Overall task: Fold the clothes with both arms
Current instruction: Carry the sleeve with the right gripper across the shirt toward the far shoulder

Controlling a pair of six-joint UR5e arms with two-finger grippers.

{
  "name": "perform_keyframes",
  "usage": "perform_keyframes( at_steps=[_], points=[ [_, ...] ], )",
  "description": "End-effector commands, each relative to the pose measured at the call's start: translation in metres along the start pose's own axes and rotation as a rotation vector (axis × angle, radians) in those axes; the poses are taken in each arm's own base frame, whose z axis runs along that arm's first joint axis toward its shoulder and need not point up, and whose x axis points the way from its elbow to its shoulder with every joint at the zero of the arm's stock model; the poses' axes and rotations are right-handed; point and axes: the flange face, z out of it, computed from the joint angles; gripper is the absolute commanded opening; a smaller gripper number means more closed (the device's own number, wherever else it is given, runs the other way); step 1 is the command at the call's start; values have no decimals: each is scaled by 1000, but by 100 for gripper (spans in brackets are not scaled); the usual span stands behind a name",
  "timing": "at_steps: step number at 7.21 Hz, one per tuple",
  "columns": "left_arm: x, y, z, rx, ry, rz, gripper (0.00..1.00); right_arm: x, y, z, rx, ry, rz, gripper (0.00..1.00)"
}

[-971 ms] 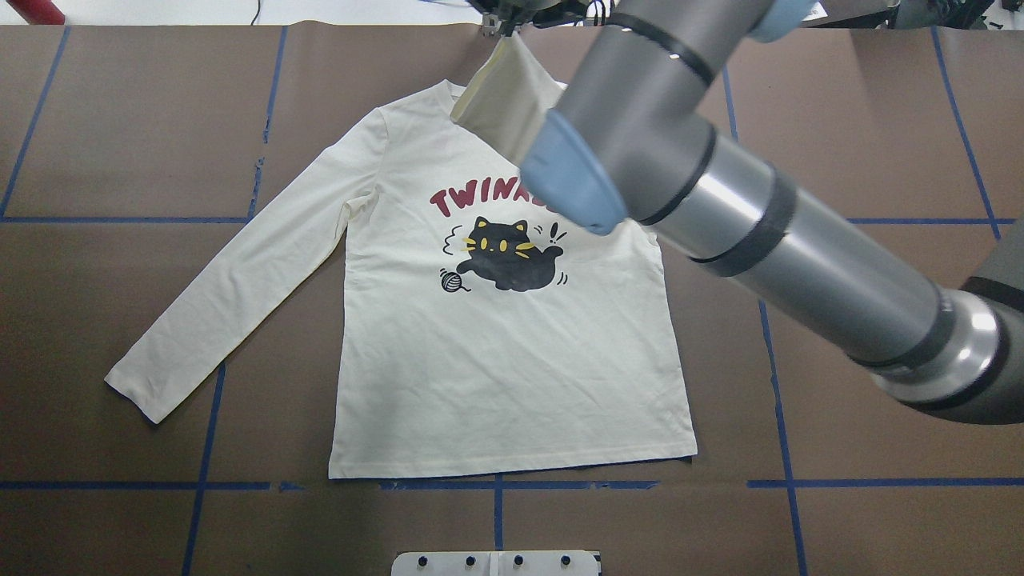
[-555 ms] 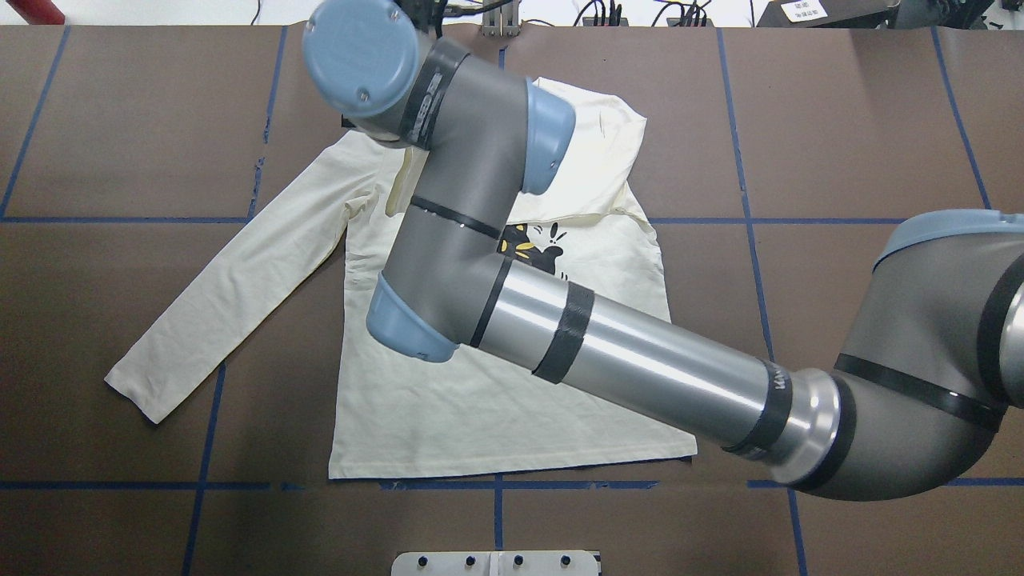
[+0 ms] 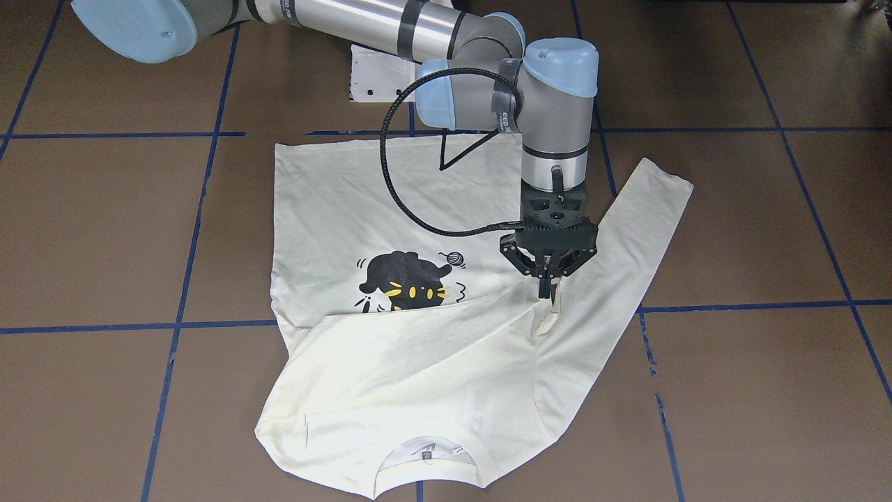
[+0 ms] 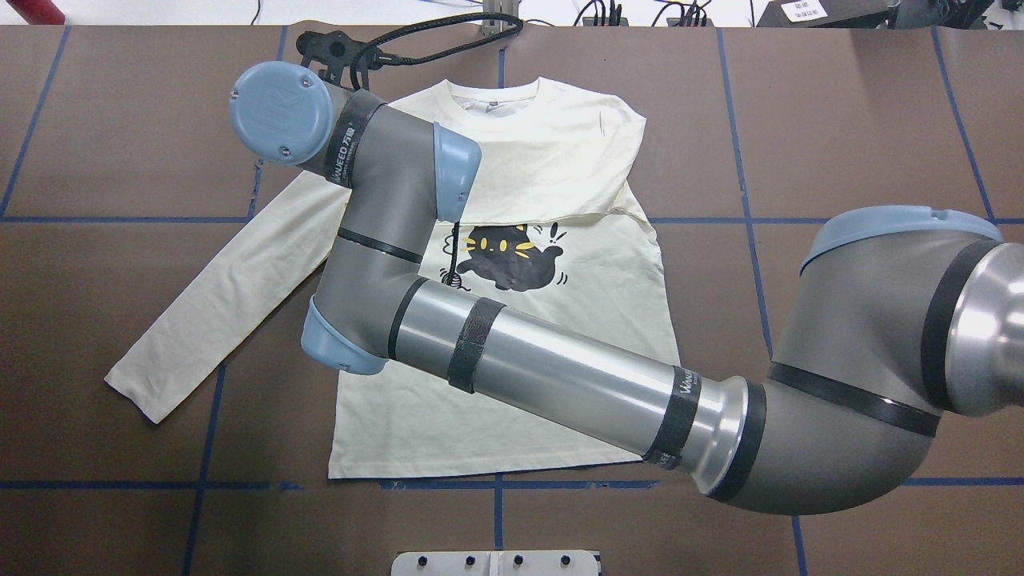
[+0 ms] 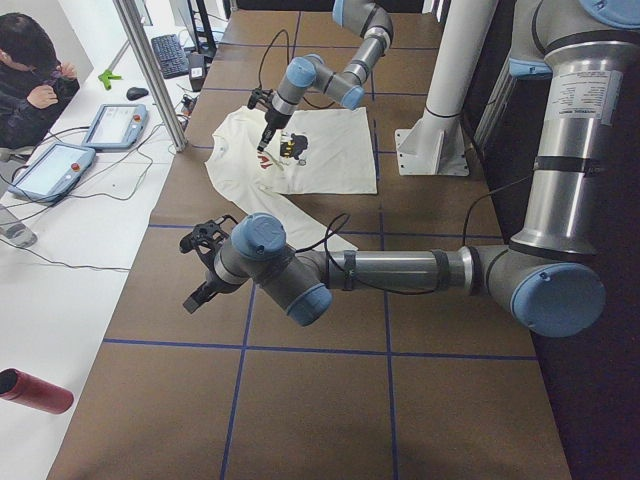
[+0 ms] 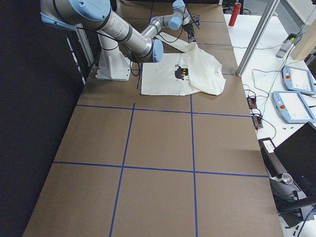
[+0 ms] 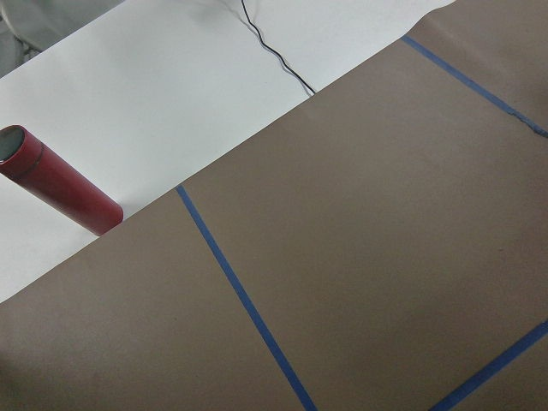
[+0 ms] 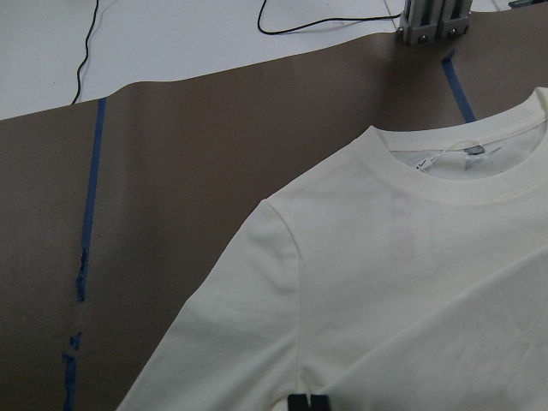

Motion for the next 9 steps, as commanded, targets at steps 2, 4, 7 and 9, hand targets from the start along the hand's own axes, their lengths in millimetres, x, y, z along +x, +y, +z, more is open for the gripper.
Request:
perform_keyframes(
  at_steps=[2, 4, 7, 9],
  points=[
    [0, 1, 0, 1, 1, 0, 100, -35, -19, -21, 5, -10, 58, 100],
    [1, 0, 0, 0, 0, -8, 100, -25, -75, -36, -103, 15, 69, 100],
    [85, -25, 30, 63, 176, -52, 100, 68, -186, -77, -296, 125, -53, 100],
    [171, -2, 38, 0, 269, -100, 100, 200, -231, -72, -337, 86, -186, 100]
  ],
)
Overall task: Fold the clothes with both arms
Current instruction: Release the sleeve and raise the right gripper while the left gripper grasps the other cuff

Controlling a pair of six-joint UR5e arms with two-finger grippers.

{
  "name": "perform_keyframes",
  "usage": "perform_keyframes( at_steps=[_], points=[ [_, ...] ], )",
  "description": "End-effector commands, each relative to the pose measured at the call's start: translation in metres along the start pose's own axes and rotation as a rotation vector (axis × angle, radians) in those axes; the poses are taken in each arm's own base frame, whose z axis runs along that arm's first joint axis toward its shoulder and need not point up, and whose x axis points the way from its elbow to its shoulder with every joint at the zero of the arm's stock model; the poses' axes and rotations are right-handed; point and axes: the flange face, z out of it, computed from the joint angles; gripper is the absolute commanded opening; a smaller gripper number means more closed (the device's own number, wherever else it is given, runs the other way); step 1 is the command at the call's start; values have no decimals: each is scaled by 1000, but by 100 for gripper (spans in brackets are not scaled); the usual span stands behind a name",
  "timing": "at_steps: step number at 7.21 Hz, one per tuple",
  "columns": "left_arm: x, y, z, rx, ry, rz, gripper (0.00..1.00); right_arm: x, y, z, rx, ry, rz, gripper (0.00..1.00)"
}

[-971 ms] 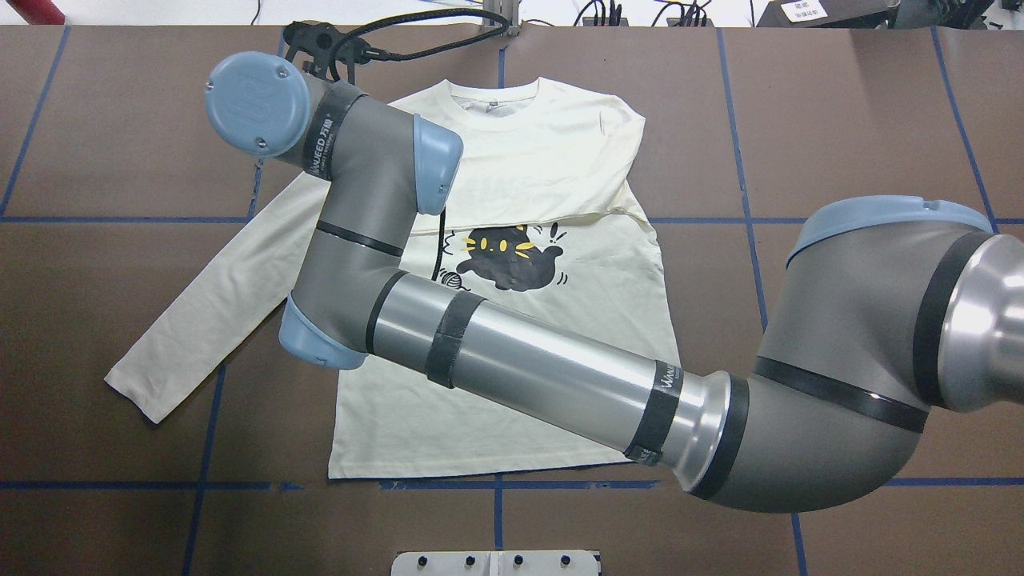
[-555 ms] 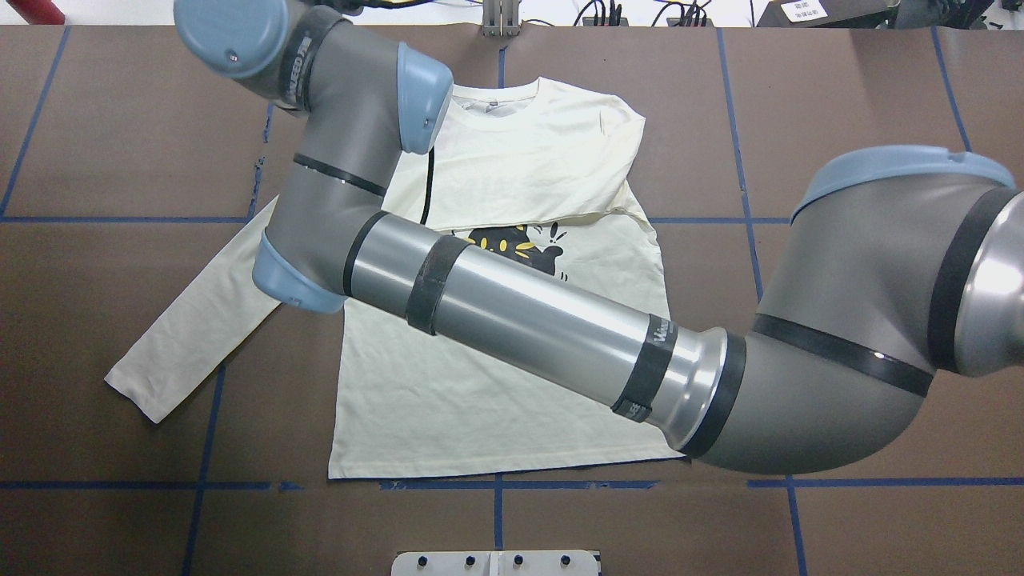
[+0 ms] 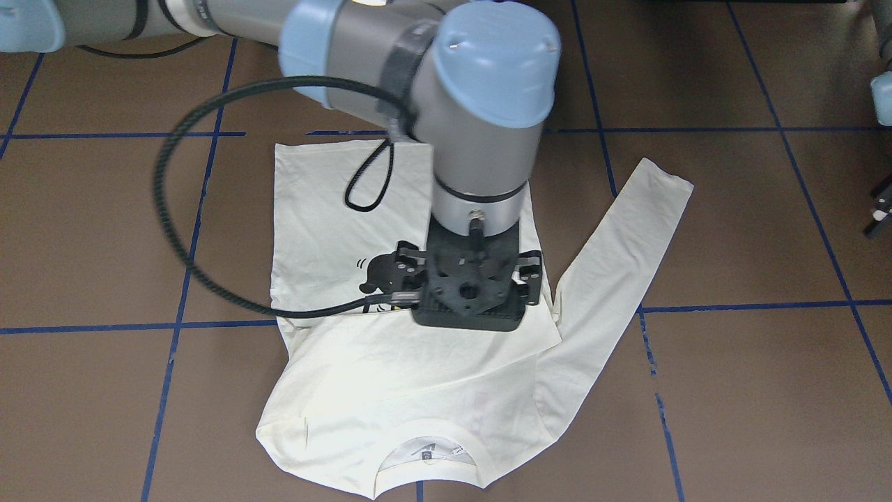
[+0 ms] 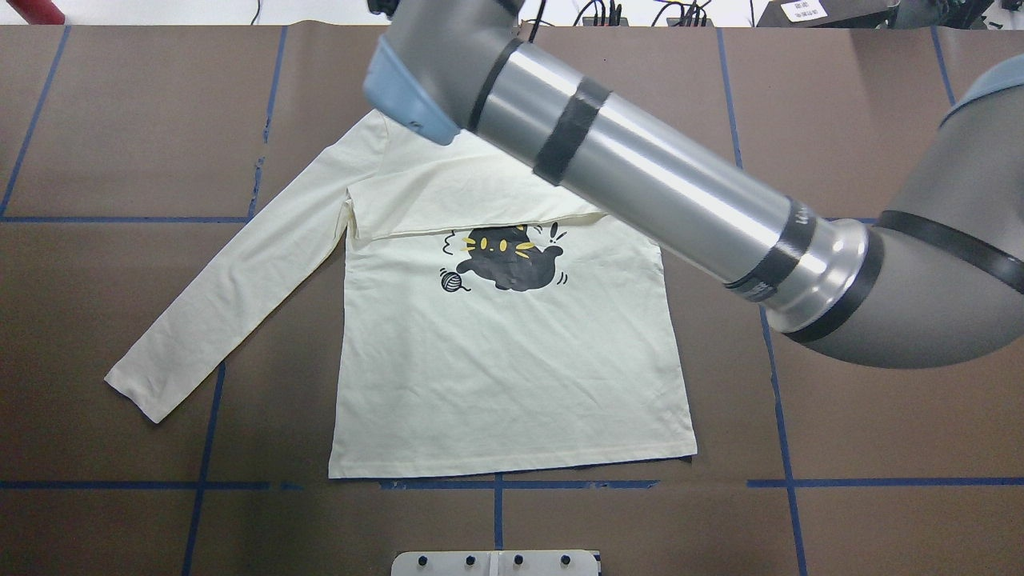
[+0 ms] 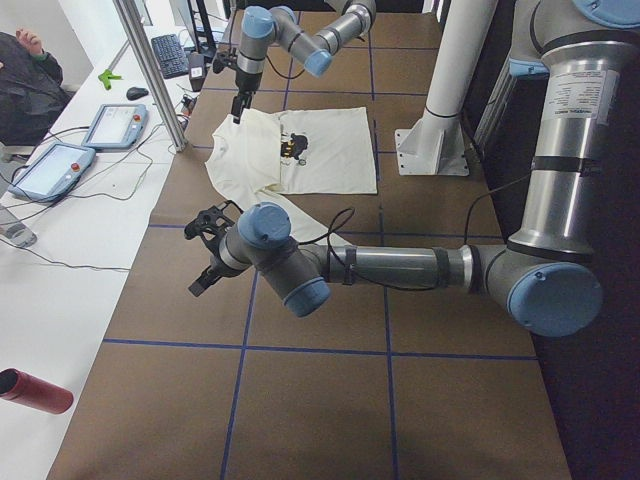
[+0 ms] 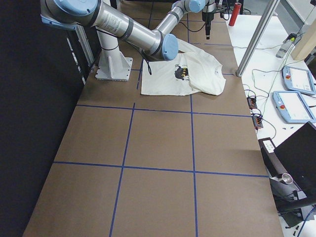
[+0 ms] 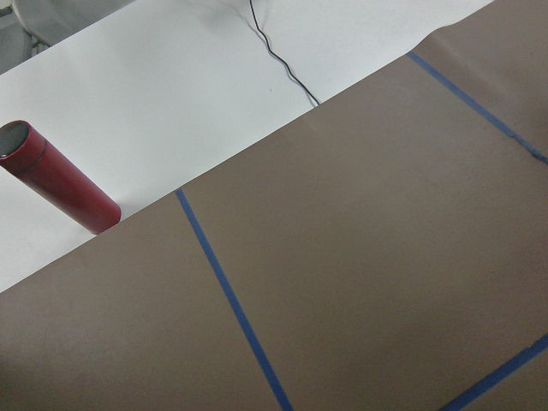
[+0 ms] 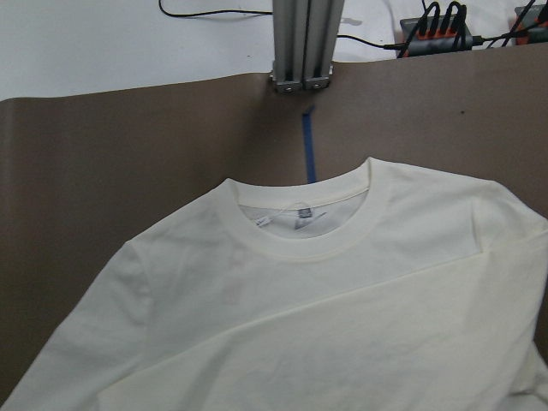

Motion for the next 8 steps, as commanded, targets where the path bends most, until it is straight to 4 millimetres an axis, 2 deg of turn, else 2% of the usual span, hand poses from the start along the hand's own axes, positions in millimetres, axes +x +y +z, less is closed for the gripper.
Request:
perform_keyframes(
  at_steps=[1, 2, 3, 4, 5, 6, 7, 8],
  points=[
    [106, 46, 7, -55, 56, -50, 100, 145, -28, 5, -36, -24, -150, 100],
    [153, 64, 5, -79, 63, -51, 100, 209, -30, 9, -42, -29, -210, 100],
    [180, 80, 20, -106, 48, -21, 100, 275, -23, 16, -54, -31, -273, 100],
    [211, 95, 47, -132, 28, -8, 100, 334, -17, 12, -56, -37, -319, 100],
    [247, 112, 72, -157, 25, -22, 100, 385, -3, 17, -74, -39, -330, 100],
    [282, 132, 90, -187, 37, -41, 100, 423, 10, 21, -83, -28, -340, 100],
    [307, 155, 102, -221, 26, -24, 100, 445, 25, 19, -82, -22, -331, 100],
    [316, 168, 110, -253, -15, -1, 95, 452, 28, 20, -83, -17, -327, 100]
  ],
)
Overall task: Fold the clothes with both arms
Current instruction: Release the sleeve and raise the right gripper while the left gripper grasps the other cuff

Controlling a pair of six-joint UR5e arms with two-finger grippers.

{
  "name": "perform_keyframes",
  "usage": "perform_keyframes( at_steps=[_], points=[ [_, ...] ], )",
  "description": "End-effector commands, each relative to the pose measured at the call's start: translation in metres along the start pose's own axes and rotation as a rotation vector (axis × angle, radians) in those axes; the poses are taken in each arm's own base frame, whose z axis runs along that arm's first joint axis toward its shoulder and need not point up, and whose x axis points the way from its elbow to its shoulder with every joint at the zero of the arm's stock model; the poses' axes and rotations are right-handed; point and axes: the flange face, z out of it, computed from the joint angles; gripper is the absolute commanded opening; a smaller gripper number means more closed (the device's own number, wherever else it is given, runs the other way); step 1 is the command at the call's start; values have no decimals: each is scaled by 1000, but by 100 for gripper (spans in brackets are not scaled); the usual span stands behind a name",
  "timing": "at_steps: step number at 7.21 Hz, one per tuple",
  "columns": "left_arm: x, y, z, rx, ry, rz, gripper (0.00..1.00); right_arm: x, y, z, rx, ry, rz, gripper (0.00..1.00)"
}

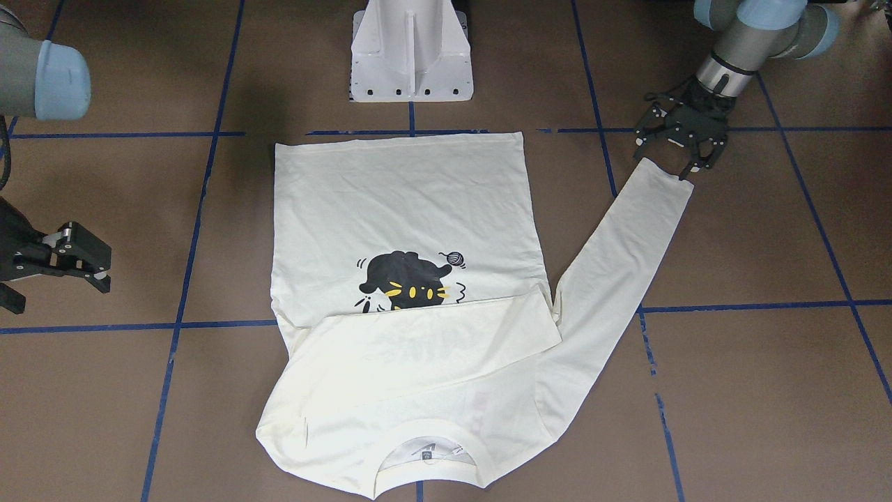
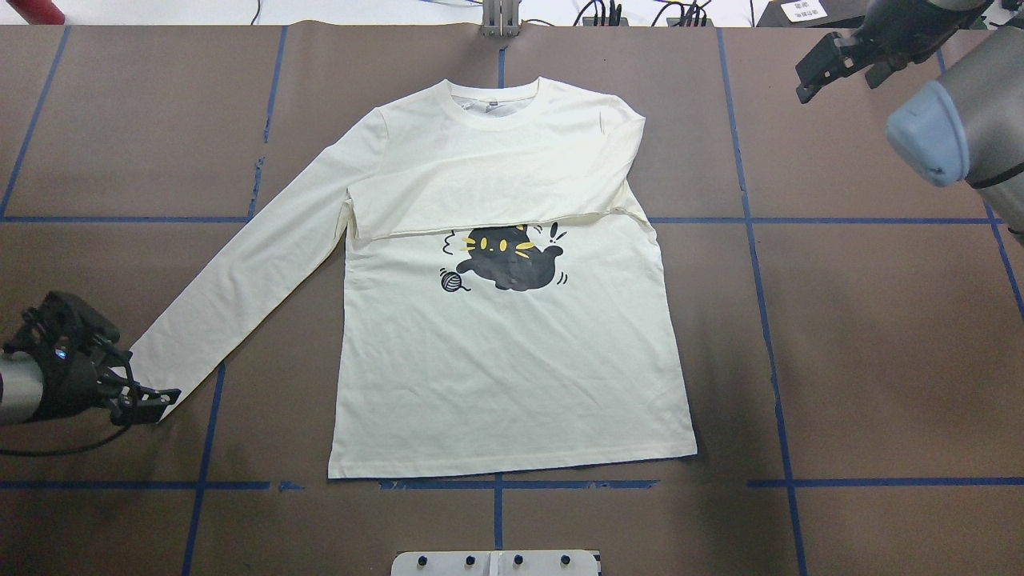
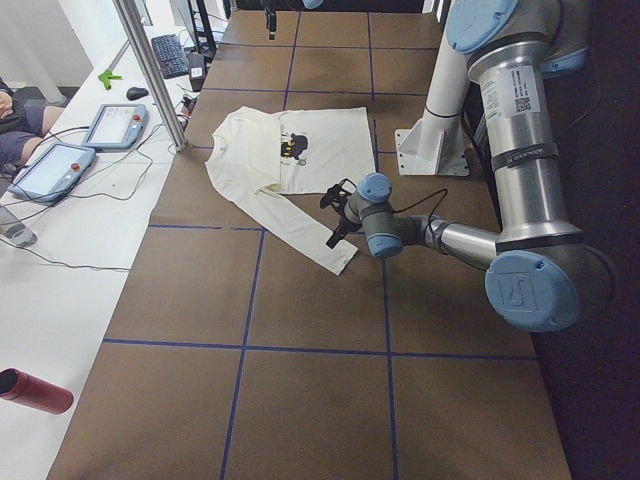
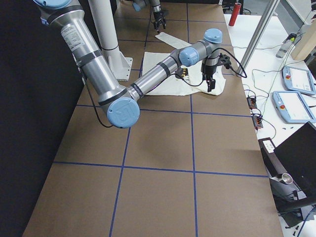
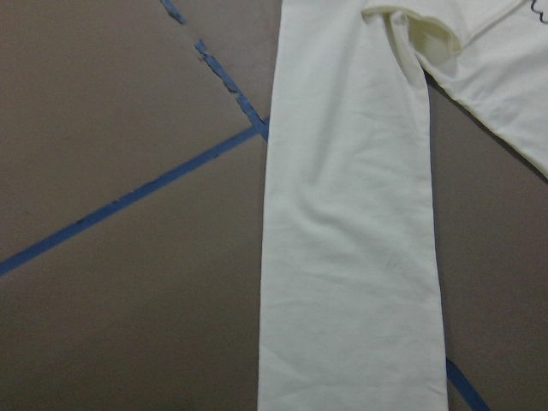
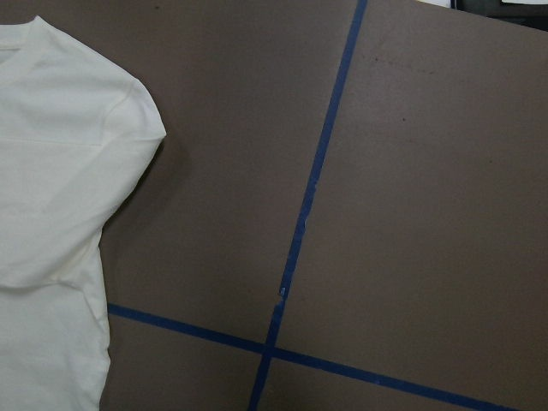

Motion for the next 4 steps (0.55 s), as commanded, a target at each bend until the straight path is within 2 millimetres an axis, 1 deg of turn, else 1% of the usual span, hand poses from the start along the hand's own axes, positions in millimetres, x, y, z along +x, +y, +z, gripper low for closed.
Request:
perform_keyframes(
  at_steps=[1, 3, 4],
  points=[
    [21, 21, 20, -51, -49, 25, 78, 14, 17, 0, -2, 5, 5, 100],
    [18, 23, 21, -60, -69, 25, 62, 16, 20, -1, -1, 7, 5, 100],
    [17, 23, 22, -59, -74, 26, 48, 15, 20, -1, 0, 6, 5, 100]
  ],
)
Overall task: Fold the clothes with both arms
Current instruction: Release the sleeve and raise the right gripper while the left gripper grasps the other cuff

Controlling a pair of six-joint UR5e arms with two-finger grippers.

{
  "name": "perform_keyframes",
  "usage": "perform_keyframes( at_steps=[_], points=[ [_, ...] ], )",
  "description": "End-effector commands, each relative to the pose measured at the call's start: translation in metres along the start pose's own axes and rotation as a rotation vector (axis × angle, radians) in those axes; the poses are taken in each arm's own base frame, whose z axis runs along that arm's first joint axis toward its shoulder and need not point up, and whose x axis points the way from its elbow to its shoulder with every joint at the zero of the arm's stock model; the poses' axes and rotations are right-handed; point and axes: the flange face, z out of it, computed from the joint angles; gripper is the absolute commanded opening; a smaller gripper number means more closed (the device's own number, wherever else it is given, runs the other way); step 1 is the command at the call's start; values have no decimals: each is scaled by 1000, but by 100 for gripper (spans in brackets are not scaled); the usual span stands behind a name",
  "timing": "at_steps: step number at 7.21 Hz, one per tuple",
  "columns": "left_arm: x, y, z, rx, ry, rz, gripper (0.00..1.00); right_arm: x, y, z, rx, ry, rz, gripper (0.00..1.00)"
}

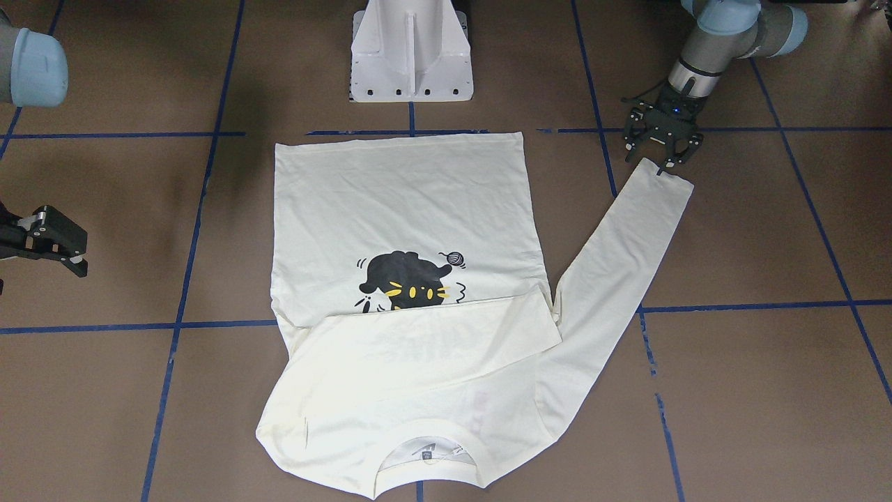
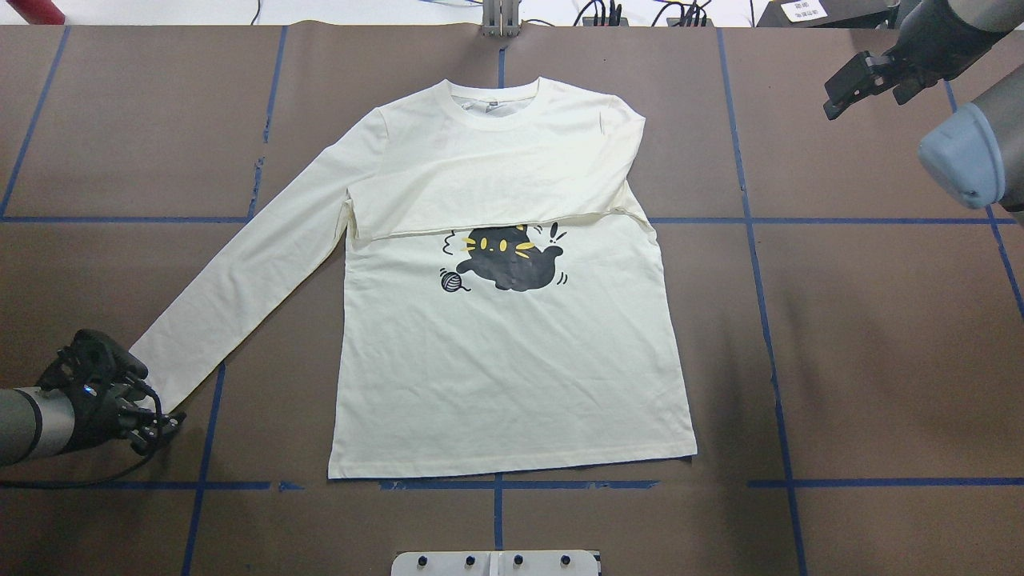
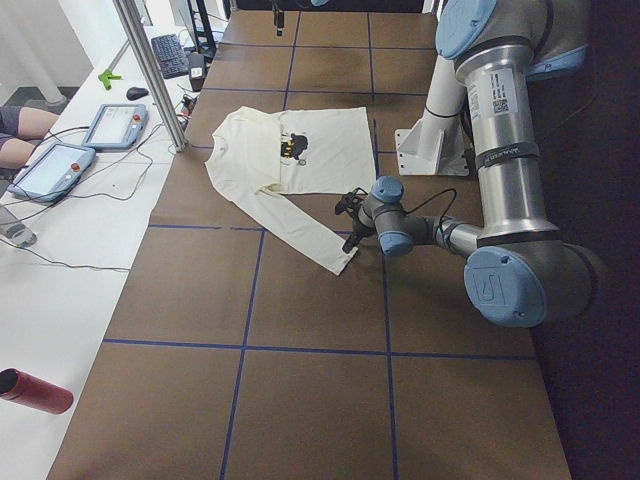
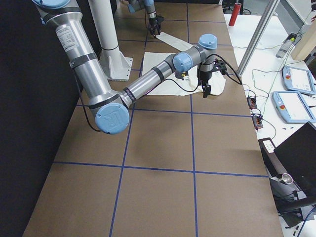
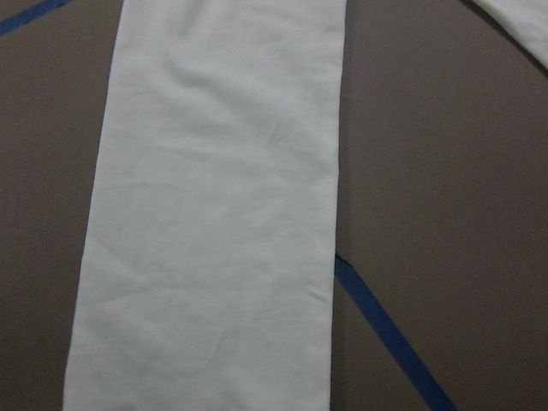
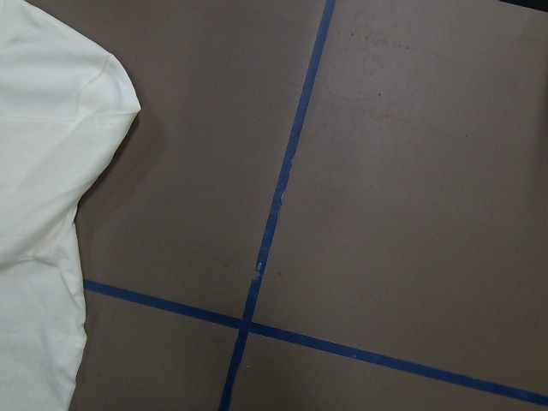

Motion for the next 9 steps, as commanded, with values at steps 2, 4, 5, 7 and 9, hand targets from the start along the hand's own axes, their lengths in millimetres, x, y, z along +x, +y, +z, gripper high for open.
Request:
perform_keyframes(
  at_steps=[2, 4, 5, 7, 9],
  points=[
    [-3, 2, 3, -12, -19, -1, 42, 0, 1, -1, 1, 0, 0, 100],
    [-5, 4, 4, -15, -32, -1, 3, 0, 1, 0, -1, 0, 0, 100],
    [-6, 4, 2, -14, -34, -3, 0, 0, 1, 1, 0, 2, 0, 100],
    [-20, -11, -10, 21, -50, -17, 0, 4, 4, 5, -10, 4, 6, 100],
    [-64, -79, -43, 176, -119, -2, 0, 24, 14, 14, -27, 16, 30, 100]
  ],
)
